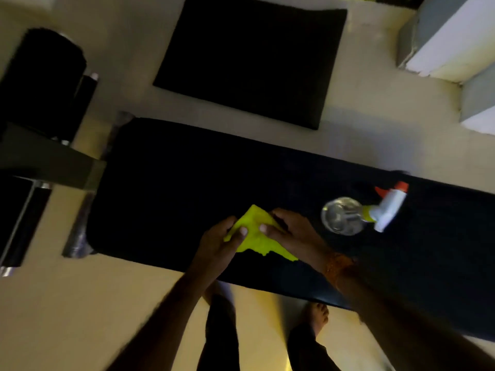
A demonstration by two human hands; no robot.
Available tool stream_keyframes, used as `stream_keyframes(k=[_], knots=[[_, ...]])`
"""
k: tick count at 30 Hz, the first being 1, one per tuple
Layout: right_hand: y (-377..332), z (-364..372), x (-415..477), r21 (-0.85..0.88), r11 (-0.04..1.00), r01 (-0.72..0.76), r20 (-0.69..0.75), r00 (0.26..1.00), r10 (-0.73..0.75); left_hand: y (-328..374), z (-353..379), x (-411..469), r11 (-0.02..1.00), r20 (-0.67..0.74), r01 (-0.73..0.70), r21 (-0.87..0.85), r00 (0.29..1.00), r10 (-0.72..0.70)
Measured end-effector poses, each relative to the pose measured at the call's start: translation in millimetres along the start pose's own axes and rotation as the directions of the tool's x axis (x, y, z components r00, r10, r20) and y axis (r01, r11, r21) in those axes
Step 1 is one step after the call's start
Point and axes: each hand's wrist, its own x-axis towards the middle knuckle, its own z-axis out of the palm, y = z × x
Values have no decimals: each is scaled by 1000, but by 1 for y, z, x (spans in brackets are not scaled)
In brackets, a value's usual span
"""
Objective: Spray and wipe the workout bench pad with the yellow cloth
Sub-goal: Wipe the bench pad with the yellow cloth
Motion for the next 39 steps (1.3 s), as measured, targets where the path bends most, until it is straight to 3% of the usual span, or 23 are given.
stream_keyframes(k=[2,5,9,14,20,23,26,27,29,31,32,36,39], knots=[[-12,15,28,-72,997,-38,127,991,47,-14,-27,5,1000,-89,12,28,996,-9],[-33,41,63,-44,998,-45,188,981,53,-35,-64,13,992,-229,9,123,973,20],[-69,73,102,-23,992,123,72,990,-121,-61,-112,23,997,-262,55,56,964,-38],[-88,94,156,-70,988,136,-36,990,-139,-83,-138,48,988,-223,121,92,970,-98],[-128,90,250,-221,959,176,-61,979,-194,-92,-168,127,973,-422,203,109,896,-139],[-138,93,293,-535,835,125,-109,971,-215,-101,-185,158,982,-492,186,40,859,-142],[-124,118,293,-744,656,125,-155,923,-352,-124,-195,154,962,-554,206,177,829,-76],[-117,130,287,-764,621,174,-93,923,-373,-132,-196,145,954,-525,202,222,849,-58],[-102,154,280,-806,544,233,32,935,-354,-147,-195,126,930,-342,146,337,939,-24],[-95,172,283,-845,497,196,31,947,-321,-160,-193,117,867,-146,96,489,989,-28],[-94,178,286,-854,495,163,-1,949,-314,-164,-192,115,841,-112,99,532,993,-46],[-94,189,300,-881,458,123,-61,928,-368,-173,-188,122,799,-191,217,561,973,-130],[-110,200,318,-849,525,65,-142,928,-345,-178,-184,122,776,-221,235,585,967,-126]])
